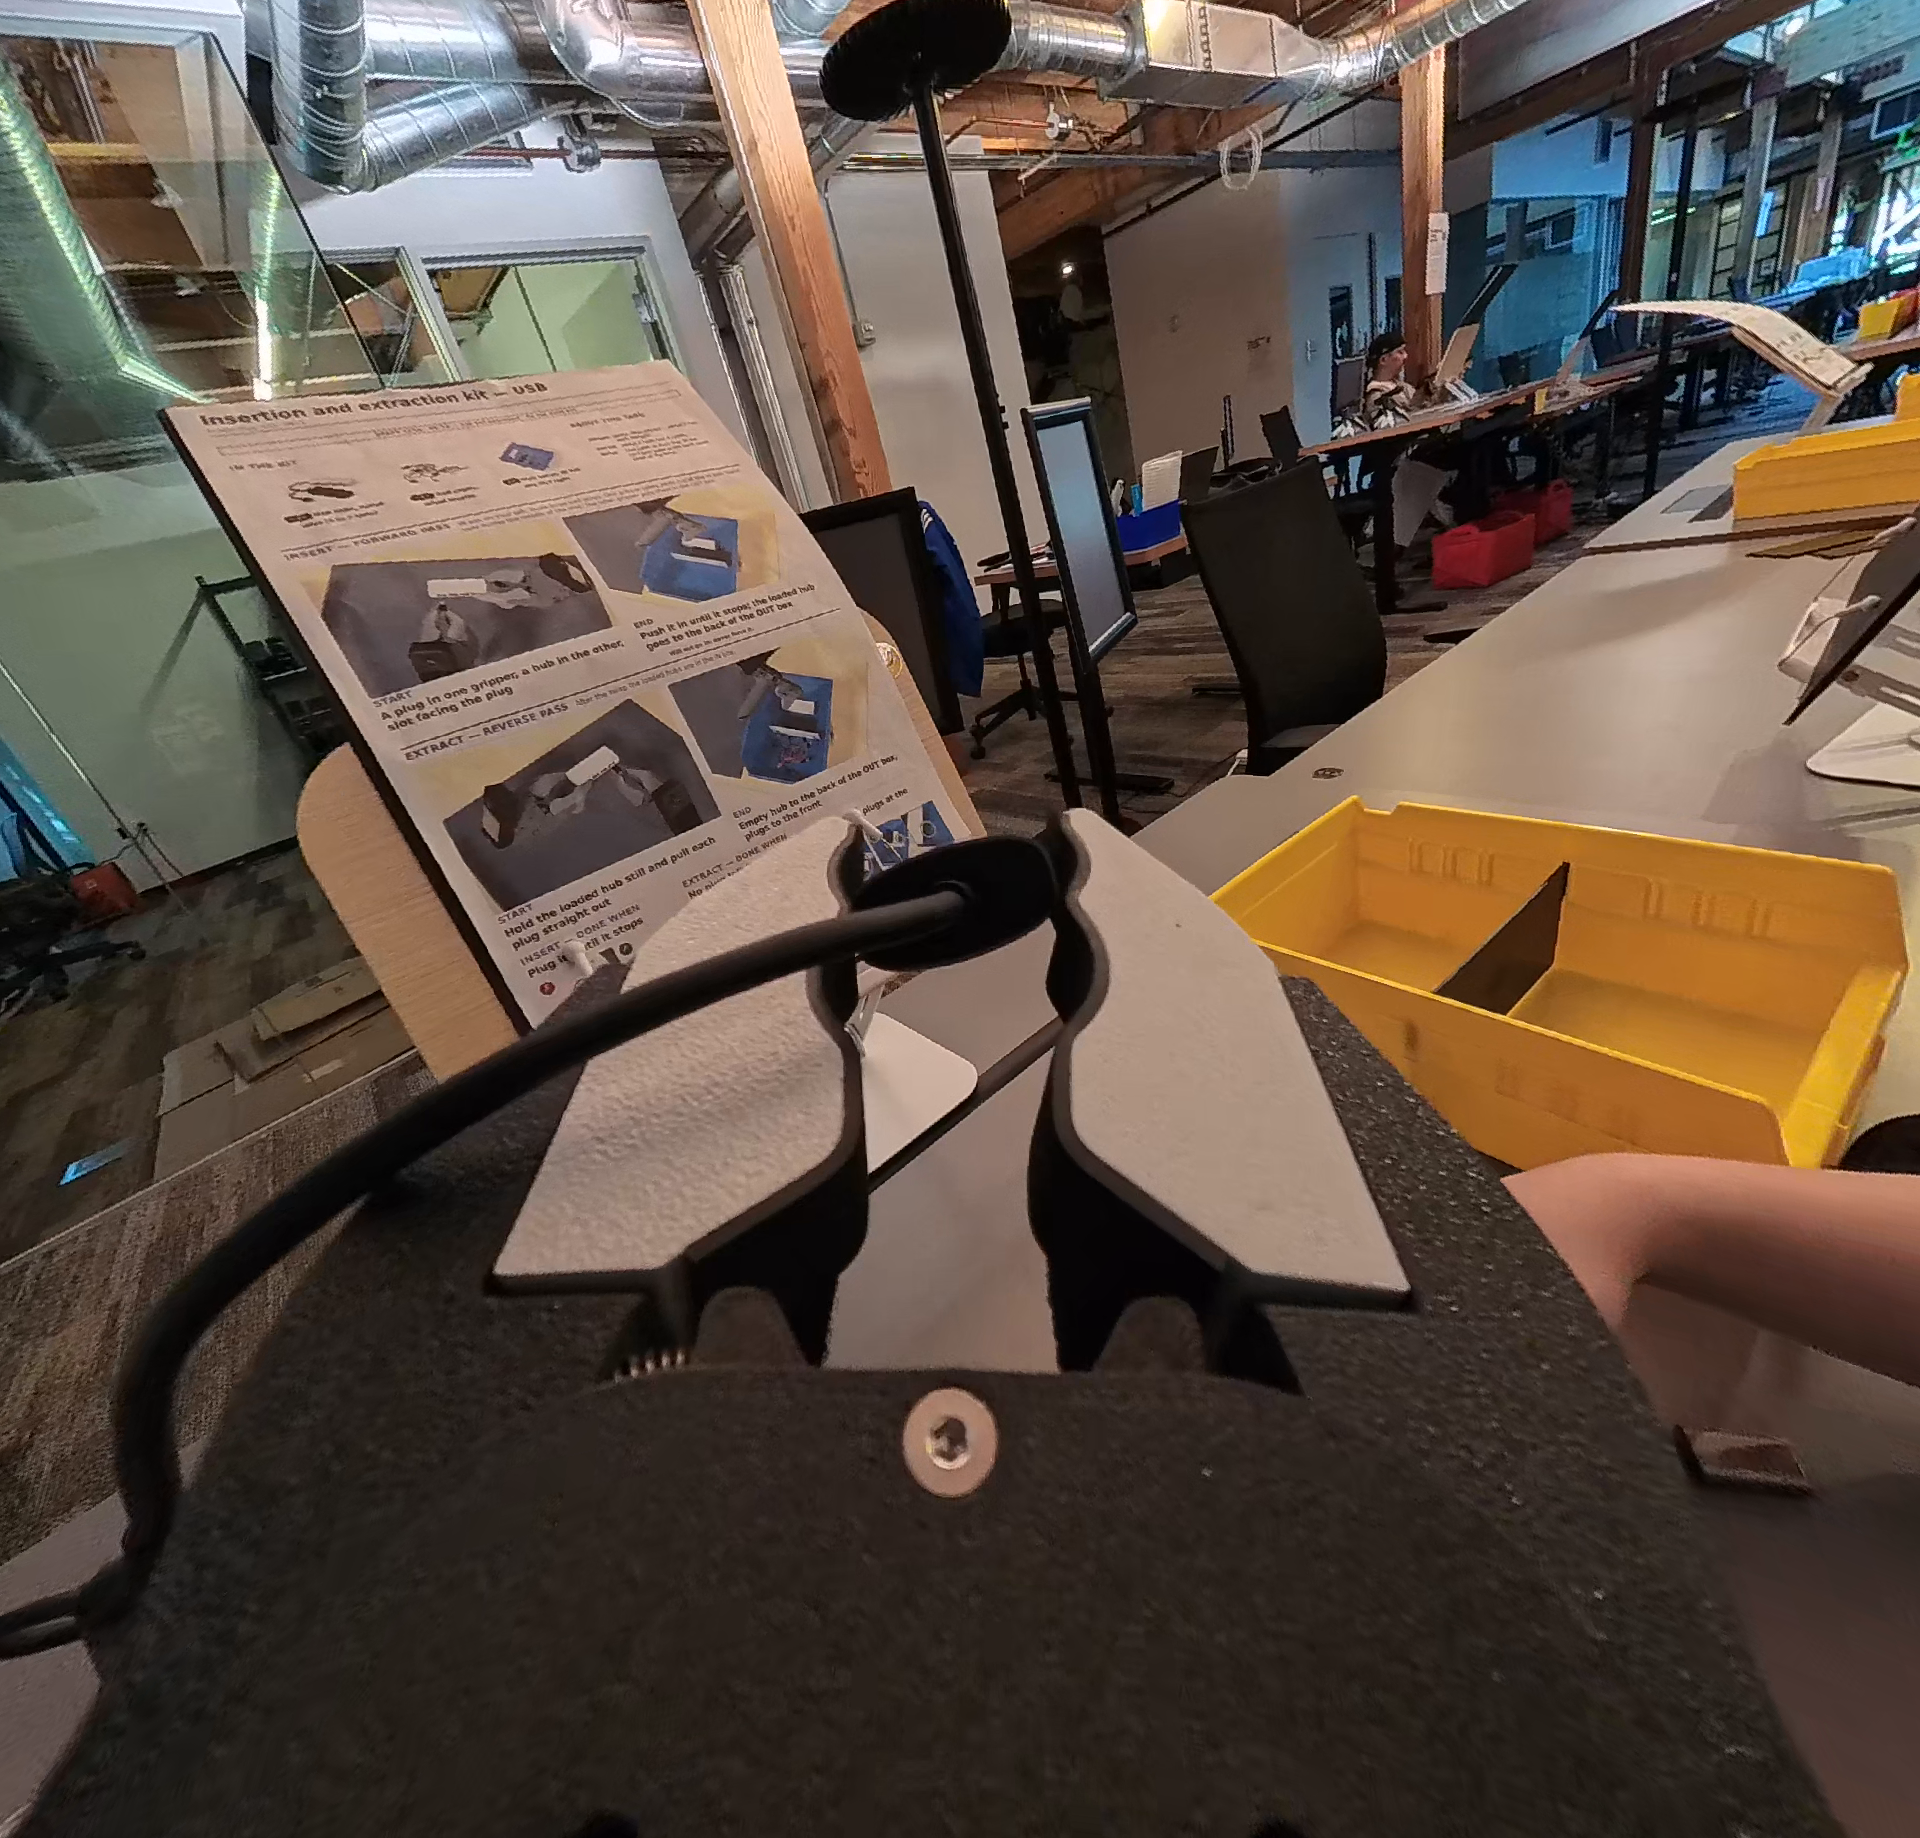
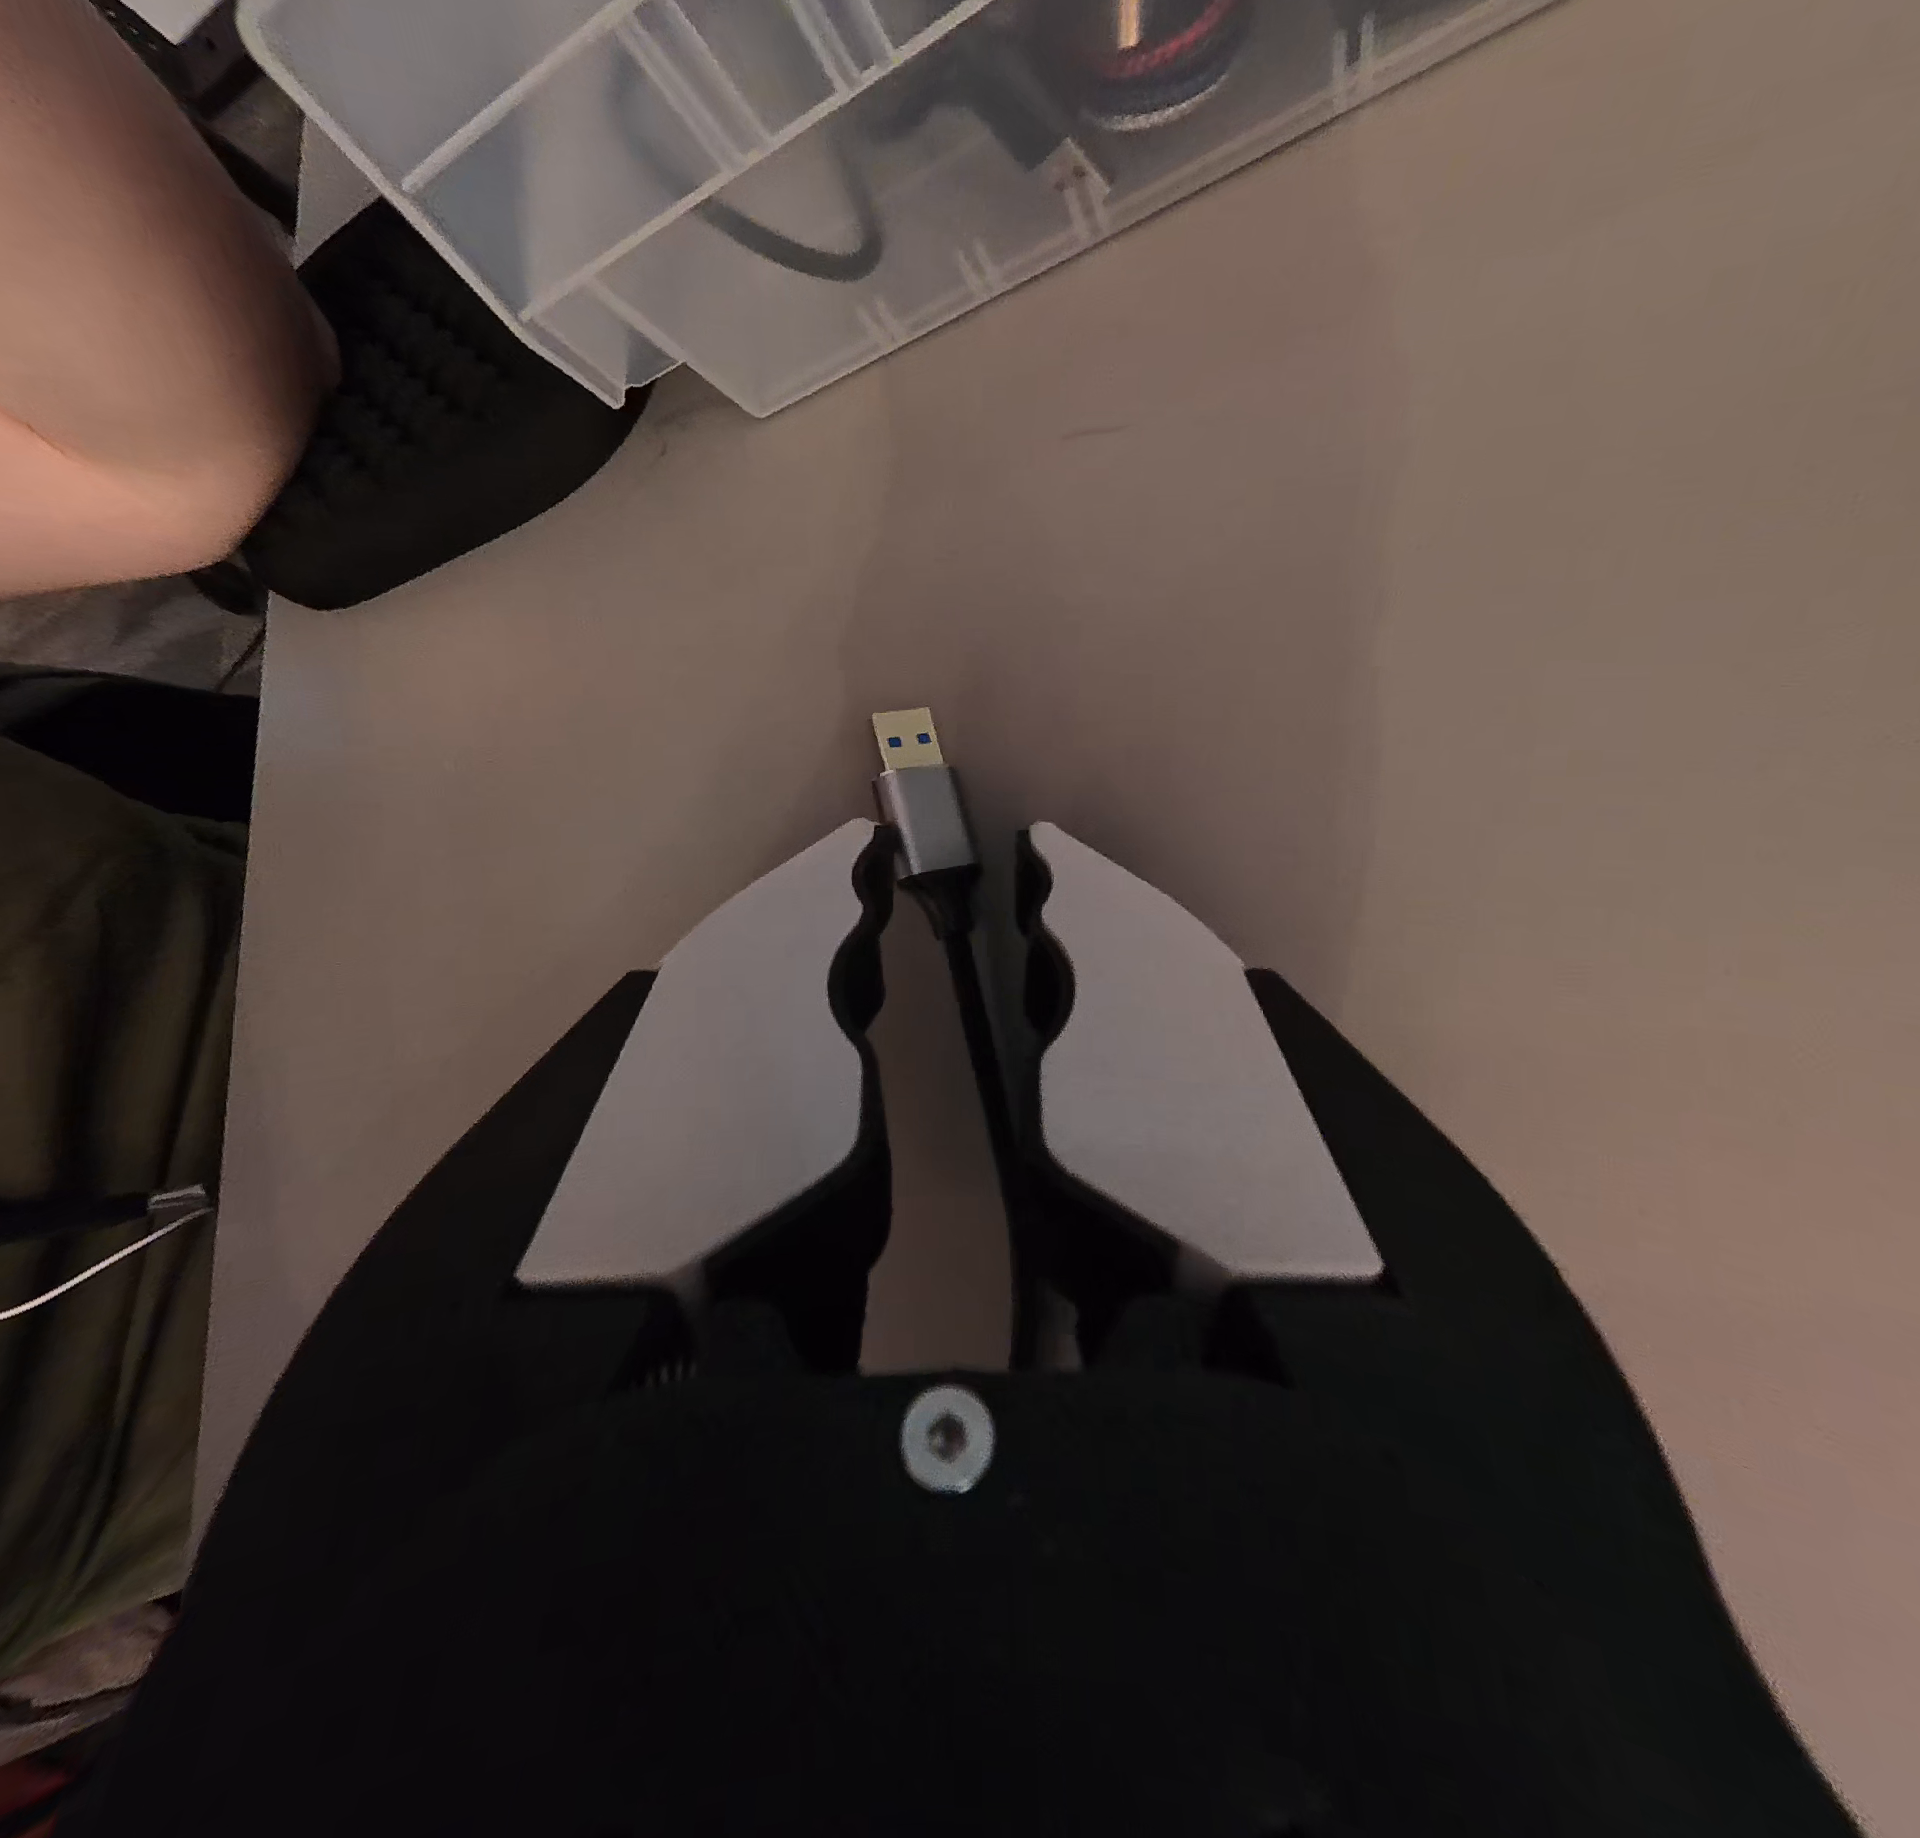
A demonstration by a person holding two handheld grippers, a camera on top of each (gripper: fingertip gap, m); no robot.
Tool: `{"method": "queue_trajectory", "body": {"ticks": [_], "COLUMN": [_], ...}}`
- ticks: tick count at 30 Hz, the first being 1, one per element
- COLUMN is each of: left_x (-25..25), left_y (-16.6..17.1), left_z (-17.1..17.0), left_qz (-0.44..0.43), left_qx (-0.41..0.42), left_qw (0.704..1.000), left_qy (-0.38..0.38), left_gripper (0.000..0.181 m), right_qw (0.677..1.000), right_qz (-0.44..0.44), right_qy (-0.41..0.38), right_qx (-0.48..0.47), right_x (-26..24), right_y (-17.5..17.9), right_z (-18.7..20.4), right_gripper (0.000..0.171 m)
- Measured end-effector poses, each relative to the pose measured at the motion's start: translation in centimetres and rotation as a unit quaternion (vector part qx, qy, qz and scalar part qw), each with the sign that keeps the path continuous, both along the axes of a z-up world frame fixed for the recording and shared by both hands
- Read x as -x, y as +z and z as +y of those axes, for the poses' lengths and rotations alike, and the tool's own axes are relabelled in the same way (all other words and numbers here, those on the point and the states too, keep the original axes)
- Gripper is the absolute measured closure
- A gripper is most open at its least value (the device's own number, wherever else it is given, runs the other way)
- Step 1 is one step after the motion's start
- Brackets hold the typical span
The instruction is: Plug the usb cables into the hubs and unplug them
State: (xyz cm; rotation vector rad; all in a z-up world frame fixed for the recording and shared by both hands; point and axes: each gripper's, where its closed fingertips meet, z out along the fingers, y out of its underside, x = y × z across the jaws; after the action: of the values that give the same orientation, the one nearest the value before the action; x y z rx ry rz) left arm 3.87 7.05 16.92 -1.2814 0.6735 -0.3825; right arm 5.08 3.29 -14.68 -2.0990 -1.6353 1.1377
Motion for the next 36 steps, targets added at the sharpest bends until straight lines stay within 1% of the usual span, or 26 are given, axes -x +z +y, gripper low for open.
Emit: {"method": "queue_trajectory", "body": {"ticks": [7, 10, 14, 20, 24, 32, 36], "left_x": [-0.1, -0.2, -0.4, -0.5, -0.5, -0.6, -0.7], "left_y": [-0.1, -0.2, -0.3, -0.4, -0.6, -0.7, -0.8], "left_z": [0.0, 0.0, 0.0, 0.1, 0.2, 0.3, 0.3], "left_qz": [0.002, 0.004, 0.006, 0.007, 0.007, 0.009, 0.01], "left_qx": [0.001, 0.002, 0.004, 0.006, 0.008, 0.011, 0.01], "left_qw": [1.0, 1.0, 1.0, 1.0, 1.0, 1.0, 1.0], "left_qy": [-0.002, -0.002, -0.003, -0.004, -0.005, -0.006, -0.006], "left_gripper": [0.149, 0.149, 0.149, 0.149, 0.149, 0.149, 0.156], "right_qw": [1.0, 1.0, 1.0, 0.998, 0.994, 0.987, 0.981], "right_qz": [0.016, 0.002, -0.005, -0.014, -0.019, -0.032, -0.043], "right_qy": [-0.013, 0.008, 0.015, 0.035, 0.053, 0.058, 0.064], "right_qx": [0.008, 0.0, -0.012, -0.059, -0.092, -0.148, -0.181], "right_x": [0.0, -0.1, 0.1, 0.5, 0.9, 0.9, 0.9], "right_y": [0.5, -0.1, -0.3, -0.5, -0.7, -0.8, -0.9], "right_z": [0.6, 0.0, -0.3, -0.6, -1.1, -1.1, -1.1], "right_gripper": [0.148, 0.147, 0.148, 0.148, 0.151, 0.151, 0.151]}}
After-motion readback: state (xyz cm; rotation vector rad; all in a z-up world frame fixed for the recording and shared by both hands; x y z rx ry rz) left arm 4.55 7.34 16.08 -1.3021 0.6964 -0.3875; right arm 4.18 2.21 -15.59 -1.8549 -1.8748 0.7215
